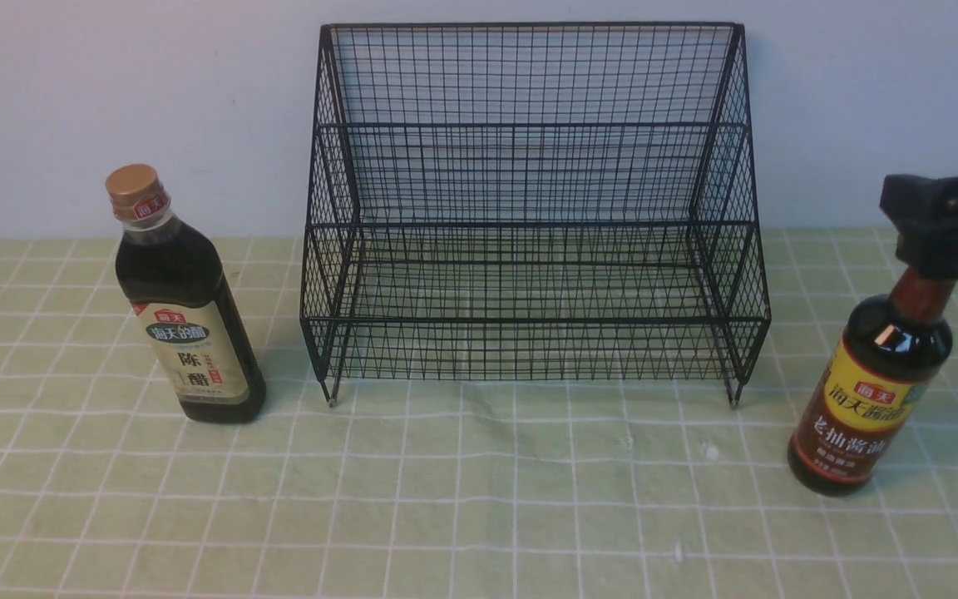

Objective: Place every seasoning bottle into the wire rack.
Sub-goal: Use the right arm to grab the condiment bottle closest to it

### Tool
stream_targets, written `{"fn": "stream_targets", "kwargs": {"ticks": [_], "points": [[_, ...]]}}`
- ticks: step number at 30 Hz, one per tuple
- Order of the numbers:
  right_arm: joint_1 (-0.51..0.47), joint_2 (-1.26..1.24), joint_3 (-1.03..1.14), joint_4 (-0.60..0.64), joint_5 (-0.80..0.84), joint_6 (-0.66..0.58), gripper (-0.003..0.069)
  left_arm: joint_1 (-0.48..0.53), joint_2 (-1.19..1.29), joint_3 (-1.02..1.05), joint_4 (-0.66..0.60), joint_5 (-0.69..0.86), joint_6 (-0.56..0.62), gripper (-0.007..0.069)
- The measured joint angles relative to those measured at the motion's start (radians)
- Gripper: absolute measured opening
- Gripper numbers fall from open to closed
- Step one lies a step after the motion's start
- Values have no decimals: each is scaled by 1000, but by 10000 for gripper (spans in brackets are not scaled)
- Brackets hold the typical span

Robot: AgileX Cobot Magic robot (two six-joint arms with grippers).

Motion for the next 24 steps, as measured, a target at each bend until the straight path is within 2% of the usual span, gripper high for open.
{"fn": "stream_targets", "kwargs": {"ticks": [18, 22, 23, 24], "points": [[0, 51, 3, -30, 120, 1, 513, 0, 0, 0, 0, 0, 0, 17], [0, 72, 3, -35, 120, 1, 464, 0, 0, 0, 0, 0, 0, 17], [0, 78, 3, -37, 120, 1, 399, 0, 0, 0, 0, 0, 0, 17], [0, 79, 3, -37, 119, 1, 381, 0, 0, 0, 0, 0, 0, 17]]}}
